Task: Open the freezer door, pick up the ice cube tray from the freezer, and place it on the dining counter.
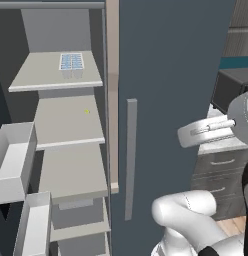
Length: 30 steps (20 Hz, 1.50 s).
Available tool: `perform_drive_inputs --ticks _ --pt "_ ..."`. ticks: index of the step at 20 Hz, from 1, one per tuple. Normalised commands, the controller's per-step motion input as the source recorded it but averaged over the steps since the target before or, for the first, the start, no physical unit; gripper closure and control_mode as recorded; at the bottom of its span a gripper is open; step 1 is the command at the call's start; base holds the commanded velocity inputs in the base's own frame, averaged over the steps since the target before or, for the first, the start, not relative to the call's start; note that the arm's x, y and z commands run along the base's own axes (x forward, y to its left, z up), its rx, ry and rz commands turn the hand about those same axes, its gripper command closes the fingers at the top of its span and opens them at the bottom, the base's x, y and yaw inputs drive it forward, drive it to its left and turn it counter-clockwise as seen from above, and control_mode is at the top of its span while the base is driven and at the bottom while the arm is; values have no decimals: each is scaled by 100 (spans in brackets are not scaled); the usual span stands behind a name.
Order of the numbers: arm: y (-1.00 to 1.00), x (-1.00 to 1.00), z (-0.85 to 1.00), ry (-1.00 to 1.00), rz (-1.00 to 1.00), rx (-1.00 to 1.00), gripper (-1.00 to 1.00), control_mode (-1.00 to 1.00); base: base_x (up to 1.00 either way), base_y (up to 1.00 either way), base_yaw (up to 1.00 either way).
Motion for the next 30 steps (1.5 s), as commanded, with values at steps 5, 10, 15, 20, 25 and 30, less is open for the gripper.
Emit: perform_drive_inputs --ticks 5,10,15,20,25,30 --pt "-60 11 -34 3 -4 -3 -100 -100 0 0 0" --pt "-35 16 -53 0 0 0 -100 -100 0 0 0" --pt "-34 2 -40 -3 0 0 -100 -100 0 0 0" --pt "-18 11 -9 0 -1 0 -100 -100 0 0 0" --pt "0 26 0 1 -4 3 -100 -100 0 0 0" --pt "0 20 0 6 -5 6 -100 -100 0 0 0"
